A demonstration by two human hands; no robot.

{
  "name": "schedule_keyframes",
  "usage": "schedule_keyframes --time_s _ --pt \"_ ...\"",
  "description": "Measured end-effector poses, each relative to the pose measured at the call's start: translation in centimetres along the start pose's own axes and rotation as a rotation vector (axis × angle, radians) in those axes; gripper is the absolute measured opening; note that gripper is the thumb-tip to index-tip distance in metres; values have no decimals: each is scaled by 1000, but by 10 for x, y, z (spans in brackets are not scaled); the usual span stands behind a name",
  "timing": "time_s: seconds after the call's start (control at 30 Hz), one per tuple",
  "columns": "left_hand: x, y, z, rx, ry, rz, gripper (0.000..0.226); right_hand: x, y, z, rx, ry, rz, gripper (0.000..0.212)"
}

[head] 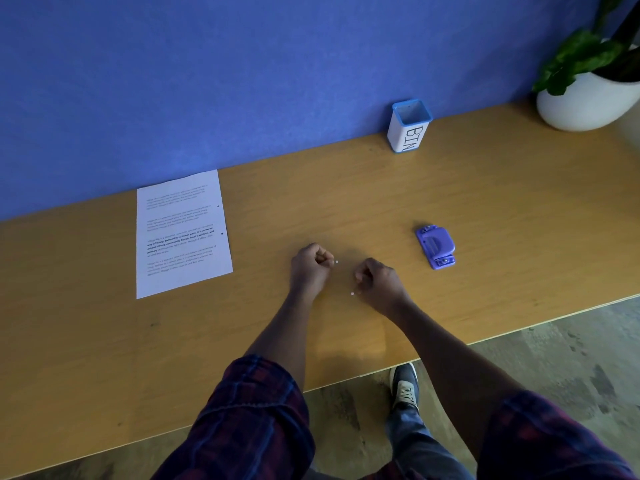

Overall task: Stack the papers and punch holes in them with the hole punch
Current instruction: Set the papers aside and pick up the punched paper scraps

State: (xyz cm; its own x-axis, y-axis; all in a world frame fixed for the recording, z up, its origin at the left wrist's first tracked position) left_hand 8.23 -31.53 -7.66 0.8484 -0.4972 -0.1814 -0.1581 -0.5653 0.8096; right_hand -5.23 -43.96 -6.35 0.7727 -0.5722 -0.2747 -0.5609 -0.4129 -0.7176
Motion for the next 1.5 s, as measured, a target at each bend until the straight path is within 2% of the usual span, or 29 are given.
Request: schedule_keyframes --time_s 0.27,0.6,0.9,1.07,1.5 --pt "0 -1 -3 -38 -46 -20 8 1 -1 1 17 -8 35 15" --pt "3 16 5 200 -102 88 14 3 12 -2 171 21 109 17" --pt "10 14 -5 60 -75 20 11 8 31 -5 547 24 260 21" --pt "24 34 -3 -52 -55 24 10 19 20 -25 685 71 226 20" --pt "36 59 16 -94 -80 62 10 28 25 -64 910 122 162 22"
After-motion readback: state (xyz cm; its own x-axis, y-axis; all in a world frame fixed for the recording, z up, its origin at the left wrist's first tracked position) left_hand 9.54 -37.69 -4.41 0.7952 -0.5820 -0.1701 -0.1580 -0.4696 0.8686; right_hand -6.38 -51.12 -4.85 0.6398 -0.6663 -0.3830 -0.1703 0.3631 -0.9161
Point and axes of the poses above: each hand's wrist, its own x-axis towards the middle knuckle, its own z-axis out of the palm, y = z × x, the point moved 10 cm from there along x, towards the middle knuckle, and after that the axes turned 6 degrees about z, right-handed, at the moved point
